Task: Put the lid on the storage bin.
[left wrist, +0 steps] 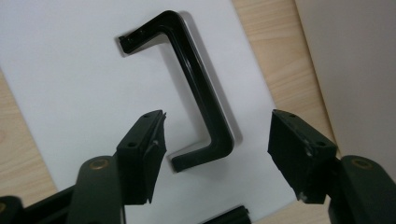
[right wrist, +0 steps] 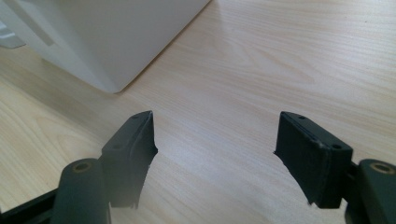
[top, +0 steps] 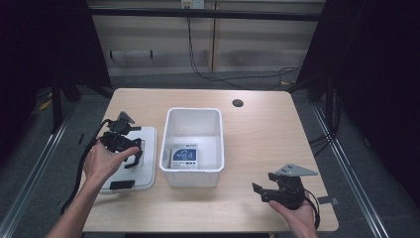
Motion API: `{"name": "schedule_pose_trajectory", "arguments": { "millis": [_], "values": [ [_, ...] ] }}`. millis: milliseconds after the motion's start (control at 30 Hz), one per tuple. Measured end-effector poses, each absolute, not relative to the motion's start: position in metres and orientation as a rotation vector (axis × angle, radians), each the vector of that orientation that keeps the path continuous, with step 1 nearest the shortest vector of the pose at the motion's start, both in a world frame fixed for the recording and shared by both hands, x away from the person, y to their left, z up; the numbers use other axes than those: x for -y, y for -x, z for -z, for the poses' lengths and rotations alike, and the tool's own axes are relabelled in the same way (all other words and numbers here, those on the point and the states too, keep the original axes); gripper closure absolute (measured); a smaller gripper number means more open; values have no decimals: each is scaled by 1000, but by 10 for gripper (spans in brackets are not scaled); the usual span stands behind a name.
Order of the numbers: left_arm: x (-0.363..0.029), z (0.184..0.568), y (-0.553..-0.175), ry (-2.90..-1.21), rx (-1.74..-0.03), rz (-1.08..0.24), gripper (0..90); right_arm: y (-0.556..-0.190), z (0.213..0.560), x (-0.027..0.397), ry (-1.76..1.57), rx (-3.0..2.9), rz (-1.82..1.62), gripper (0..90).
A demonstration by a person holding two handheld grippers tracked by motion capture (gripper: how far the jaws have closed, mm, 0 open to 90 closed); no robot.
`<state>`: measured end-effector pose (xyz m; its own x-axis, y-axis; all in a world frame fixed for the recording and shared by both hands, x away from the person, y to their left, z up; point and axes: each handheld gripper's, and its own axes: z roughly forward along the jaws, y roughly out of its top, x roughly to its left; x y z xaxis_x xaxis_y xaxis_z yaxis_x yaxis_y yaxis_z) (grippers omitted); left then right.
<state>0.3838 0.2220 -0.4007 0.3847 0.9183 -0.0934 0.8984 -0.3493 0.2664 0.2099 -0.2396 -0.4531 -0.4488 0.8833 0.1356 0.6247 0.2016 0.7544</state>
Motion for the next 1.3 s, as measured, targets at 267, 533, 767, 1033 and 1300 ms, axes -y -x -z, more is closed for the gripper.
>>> {"name": "schedule_pose_trajectory", "arguments": {
  "millis": [267, 533, 767, 1033, 1300],
  "values": [
    [-213, 407, -392, -2411, -1652, -100, 378, -210, 453, 238, -1418, -2166, -1120, 270],
    [-206, 418, -404, -2447, -1718, -132, 468, -210, 453, 238, -1415, -2174, -1116, 266],
    [-206, 423, -411, -2443, -1777, -131, 489, -210, 454, 237, -1418, -2184, -1114, 262],
    [-202, 427, -416, -2479, -1805, -124, 482, -211, 454, 237, -1422, -2188, -1114, 262],
    [-197, 435, -417, -2520, -1811, -129, 518, -210, 454, 237, -1423, -2191, -1115, 262]
  ]
}}
